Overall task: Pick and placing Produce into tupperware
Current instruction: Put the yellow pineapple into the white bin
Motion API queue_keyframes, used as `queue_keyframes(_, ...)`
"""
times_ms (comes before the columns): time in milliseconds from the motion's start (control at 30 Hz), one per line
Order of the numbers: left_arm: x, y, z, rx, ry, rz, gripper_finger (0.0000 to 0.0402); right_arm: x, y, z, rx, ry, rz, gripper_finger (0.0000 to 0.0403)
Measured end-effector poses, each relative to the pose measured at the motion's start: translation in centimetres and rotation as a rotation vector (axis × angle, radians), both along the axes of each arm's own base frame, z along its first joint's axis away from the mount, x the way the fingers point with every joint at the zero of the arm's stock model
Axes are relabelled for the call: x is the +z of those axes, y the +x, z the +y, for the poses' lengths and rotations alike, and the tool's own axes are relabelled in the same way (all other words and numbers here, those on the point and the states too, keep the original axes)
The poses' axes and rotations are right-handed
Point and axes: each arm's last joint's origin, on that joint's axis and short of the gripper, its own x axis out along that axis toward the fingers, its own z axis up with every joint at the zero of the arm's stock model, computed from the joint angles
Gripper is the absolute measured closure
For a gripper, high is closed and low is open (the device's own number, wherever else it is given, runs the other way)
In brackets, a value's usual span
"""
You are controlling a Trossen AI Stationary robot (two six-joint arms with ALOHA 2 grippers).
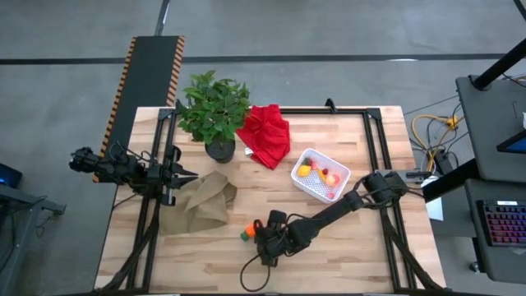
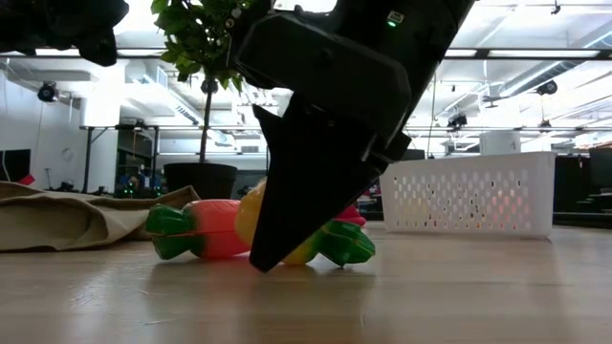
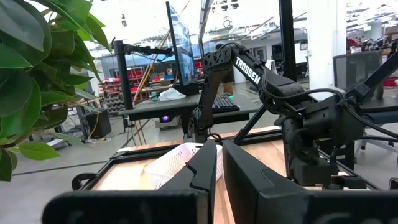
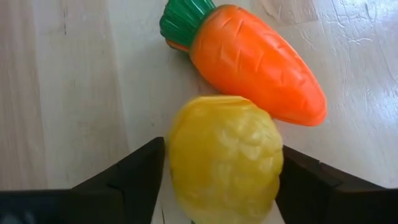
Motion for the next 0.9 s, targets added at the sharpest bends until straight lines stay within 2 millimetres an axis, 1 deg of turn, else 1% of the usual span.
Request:
queue_keyframes(133,0.0,0.0,0.0,0.0,0.0,0.0,0.0387,0.0,0.0,0.0,-0.002,-0.001,-0.002,0.0181)
queue_keyframes(300,0.0,0.0,0.0,0.0,0.0,0.0,0.0387,0.1,0.0,0.0,-0.002,0.0,-0.002,0.0204)
queue_keyframes(500,0.0,0.0,0.0,0.0,0.0,0.0,0.0387,0.8,-0.1,0.0,-0.002,0.002,-0.011,0.0206)
queue_keyframes(600,0.0,0.0,0.0,0.0,0.0,0.0,0.0387,1.2,-0.5,-0.3,-0.01,-0.028,0.008,0.0205)
queue_keyframes(767,0.0,0.0,0.0,0.0,0.0,0.0,0.0387,3.1,-1.6,-1.2,-0.044,-0.141,0.039,0.0205)
queue_keyframes(900,0.0,0.0,0.0,0.0,0.0,0.0,0.0387,5.6,-2.6,-2.0,-0.08,-0.24,-0.001,0.0205)
